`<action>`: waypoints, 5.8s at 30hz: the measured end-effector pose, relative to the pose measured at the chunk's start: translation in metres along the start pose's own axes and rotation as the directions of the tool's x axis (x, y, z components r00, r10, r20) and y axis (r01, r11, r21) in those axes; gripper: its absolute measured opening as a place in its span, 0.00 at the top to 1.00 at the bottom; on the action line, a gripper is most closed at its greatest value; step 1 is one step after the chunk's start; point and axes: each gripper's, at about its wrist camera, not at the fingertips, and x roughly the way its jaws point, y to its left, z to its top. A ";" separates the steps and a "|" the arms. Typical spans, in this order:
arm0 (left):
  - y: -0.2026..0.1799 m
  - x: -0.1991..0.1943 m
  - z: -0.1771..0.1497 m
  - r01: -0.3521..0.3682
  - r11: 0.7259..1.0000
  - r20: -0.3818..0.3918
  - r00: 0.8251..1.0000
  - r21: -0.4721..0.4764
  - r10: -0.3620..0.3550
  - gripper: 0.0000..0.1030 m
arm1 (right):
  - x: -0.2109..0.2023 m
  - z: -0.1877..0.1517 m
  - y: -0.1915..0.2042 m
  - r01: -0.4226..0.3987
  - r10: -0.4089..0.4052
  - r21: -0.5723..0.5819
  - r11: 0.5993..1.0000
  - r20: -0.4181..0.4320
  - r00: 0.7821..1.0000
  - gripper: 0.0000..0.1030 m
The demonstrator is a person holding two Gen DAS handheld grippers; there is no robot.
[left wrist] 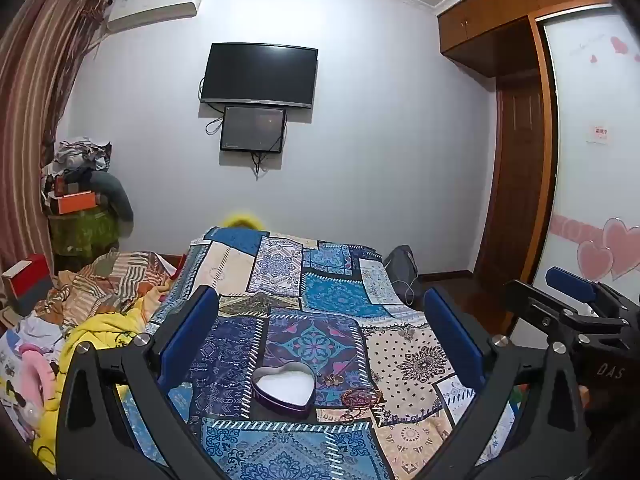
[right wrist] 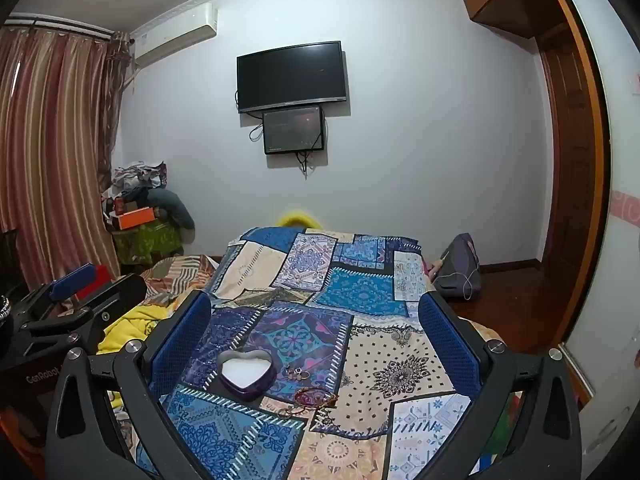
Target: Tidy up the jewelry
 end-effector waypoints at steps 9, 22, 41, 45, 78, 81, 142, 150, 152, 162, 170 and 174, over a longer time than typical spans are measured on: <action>0.003 0.002 -0.001 -0.004 1.000 -0.001 1.000 -0.003 0.004 0.00 | 0.000 0.000 0.000 -0.005 0.005 0.003 1.000 0.005 1.000 0.00; 0.004 0.004 -0.005 -0.010 1.000 -0.006 1.000 -0.017 0.010 0.00 | -0.002 0.002 0.004 -0.014 0.014 0.003 1.000 0.003 1.000 0.00; 0.006 0.004 -0.004 -0.010 1.000 -0.006 1.000 -0.016 0.010 0.00 | -0.001 0.002 0.005 -0.013 0.013 0.002 1.000 0.000 1.000 0.00; 0.005 0.003 -0.004 -0.010 1.000 -0.006 1.000 -0.011 0.010 0.00 | -0.002 0.002 0.005 -0.013 0.013 0.002 1.000 0.000 1.000 0.00; 0.007 0.004 -0.005 -0.022 1.000 -0.013 1.000 -0.013 0.022 0.00 | 0.001 -0.002 0.008 -0.021 0.021 0.007 1.000 -0.010 1.000 0.00; 0.008 0.005 -0.005 -0.026 1.000 -0.015 1.000 -0.012 0.025 0.00 | 0.003 -0.003 0.007 -0.024 0.024 0.008 1.000 -0.016 1.000 0.00; -0.020 0.213 -0.183 0.237 0.971 -0.697 0.693 -0.025 -0.187 0.80 | 0.207 -0.148 -0.059 -0.232 0.279 0.159 0.960 -0.642 0.714 0.57; -0.015 0.214 -0.180 0.234 0.970 -0.689 0.694 -0.061 -0.210 0.80 | 0.214 -0.156 -0.051 -0.252 0.279 0.138 0.958 -0.654 0.703 0.79; -0.013 0.213 -0.179 0.225 0.972 -0.686 0.698 -0.059 -0.203 0.80 | 0.212 -0.157 -0.050 -0.252 0.271 0.125 0.960 -0.650 0.710 0.81; -0.006 0.202 -0.163 0.184 0.982 -0.650 0.741 -0.043 -0.168 0.80 | 0.207 -0.150 -0.054 -0.215 0.248 0.130 0.968 -0.630 0.736 0.97; 0.001 0.188 -0.148 0.158 0.987 -0.611 0.779 -0.030 -0.143 0.80 | 0.193 -0.126 -0.056 -0.210 0.233 0.107 0.972 -0.577 0.783 0.97; 0.006 0.186 -0.145 0.142 0.989 -0.605 0.784 -0.040 -0.137 0.80 | 0.198 -0.122 -0.055 -0.208 0.251 0.141 0.968 -0.577 0.777 0.95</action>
